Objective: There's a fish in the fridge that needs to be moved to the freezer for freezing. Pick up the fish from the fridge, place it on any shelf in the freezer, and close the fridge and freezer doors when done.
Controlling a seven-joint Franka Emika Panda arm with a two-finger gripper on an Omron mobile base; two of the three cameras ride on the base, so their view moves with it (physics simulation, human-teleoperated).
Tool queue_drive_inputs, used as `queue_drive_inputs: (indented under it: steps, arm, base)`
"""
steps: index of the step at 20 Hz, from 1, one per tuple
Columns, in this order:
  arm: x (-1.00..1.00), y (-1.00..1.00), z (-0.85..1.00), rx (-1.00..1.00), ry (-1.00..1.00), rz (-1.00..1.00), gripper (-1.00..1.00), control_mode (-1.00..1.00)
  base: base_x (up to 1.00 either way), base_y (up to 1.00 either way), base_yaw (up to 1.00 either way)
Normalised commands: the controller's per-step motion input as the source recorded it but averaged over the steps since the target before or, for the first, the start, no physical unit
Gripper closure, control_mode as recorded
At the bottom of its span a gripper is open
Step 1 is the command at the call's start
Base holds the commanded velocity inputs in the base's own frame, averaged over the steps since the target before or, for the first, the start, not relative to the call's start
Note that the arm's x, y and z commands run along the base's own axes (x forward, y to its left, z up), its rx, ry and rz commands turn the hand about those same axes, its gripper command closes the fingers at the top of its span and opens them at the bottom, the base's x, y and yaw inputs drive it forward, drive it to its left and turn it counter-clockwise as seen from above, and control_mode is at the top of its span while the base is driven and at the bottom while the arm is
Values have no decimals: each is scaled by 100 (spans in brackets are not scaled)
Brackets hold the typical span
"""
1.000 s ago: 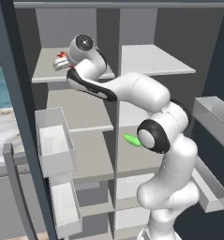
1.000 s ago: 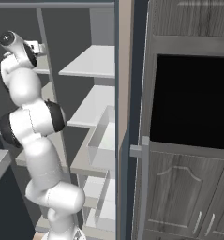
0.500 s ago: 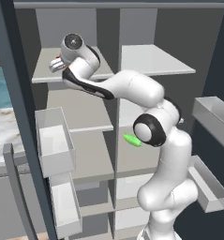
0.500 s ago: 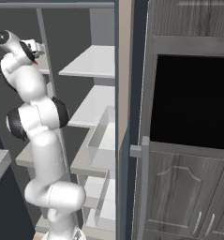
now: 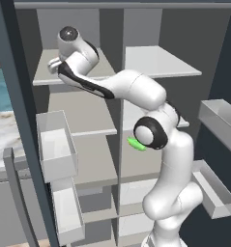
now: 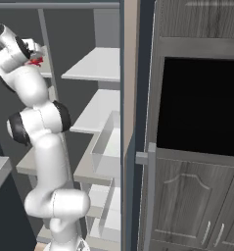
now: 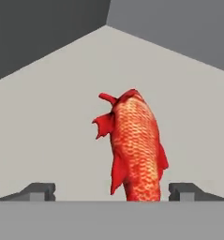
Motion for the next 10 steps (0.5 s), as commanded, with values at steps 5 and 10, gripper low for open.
queue_drive_inputs:
  steps: [5,10]
  arm:
    - [-81,-46,-17,0,2,-12,-100,-100]
    - [-86,-92,-45,1,0,-18,-100,-100]
  base:
    - [0,0,0]
    - [0,0,0]
